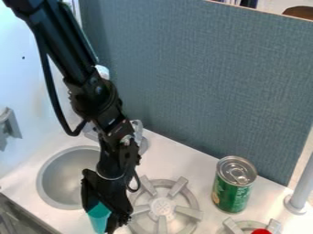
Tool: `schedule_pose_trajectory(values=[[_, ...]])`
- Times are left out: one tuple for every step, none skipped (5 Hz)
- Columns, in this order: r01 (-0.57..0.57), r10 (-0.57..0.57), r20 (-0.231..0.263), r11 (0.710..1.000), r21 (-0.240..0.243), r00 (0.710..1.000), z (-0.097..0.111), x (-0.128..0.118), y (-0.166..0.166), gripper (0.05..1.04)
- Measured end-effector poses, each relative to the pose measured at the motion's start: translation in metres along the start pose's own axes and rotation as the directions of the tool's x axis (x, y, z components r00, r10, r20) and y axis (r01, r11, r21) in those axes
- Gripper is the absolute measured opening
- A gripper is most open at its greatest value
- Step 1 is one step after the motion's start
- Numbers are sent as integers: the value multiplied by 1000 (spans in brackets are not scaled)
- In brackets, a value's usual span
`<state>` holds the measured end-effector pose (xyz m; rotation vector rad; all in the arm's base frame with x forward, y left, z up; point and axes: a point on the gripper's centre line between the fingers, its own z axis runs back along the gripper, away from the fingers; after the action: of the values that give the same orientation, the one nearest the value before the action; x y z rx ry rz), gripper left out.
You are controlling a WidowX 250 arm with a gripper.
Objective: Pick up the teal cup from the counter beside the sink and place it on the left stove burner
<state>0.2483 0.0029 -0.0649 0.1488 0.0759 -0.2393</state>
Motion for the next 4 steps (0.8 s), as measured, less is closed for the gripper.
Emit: schedule_pose_trajectory(values=[[29,-30,-42,999,-36,999,-7,3,-5,1001],[25,-26,-46,999,-37,999,-10,5,-5,917],[13,-15,-50,999,-33,999,-12,7,-5,655],[14,-14,-67,1000,-9,998,-14,7,0,362]])
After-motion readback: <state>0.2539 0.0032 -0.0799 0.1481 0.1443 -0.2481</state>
